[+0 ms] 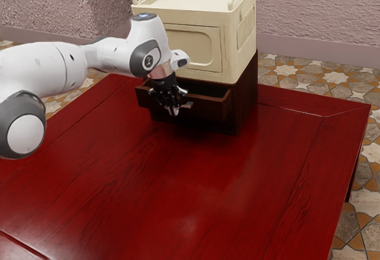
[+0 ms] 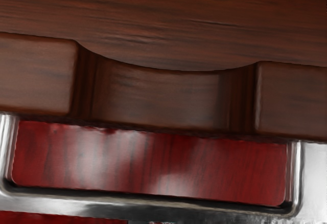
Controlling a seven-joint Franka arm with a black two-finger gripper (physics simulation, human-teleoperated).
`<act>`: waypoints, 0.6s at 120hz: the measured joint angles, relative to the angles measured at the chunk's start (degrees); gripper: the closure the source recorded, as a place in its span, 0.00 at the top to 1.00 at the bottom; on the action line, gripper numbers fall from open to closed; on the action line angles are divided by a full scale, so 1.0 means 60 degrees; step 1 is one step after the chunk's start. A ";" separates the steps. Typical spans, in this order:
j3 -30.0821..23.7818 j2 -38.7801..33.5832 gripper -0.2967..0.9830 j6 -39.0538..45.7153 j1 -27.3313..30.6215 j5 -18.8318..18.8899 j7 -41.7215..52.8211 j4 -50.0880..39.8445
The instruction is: Push the drawer handle with one arm to close the drawer
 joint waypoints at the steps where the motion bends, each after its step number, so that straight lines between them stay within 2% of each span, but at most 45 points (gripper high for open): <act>1: -0.0002 0.0026 0.22 0.0021 0.0000 0.0001 -0.0002 0.0021; 72: -0.0069 0.1767 0.23 0.1688 0.0005 -0.0009 0.0316 0.2141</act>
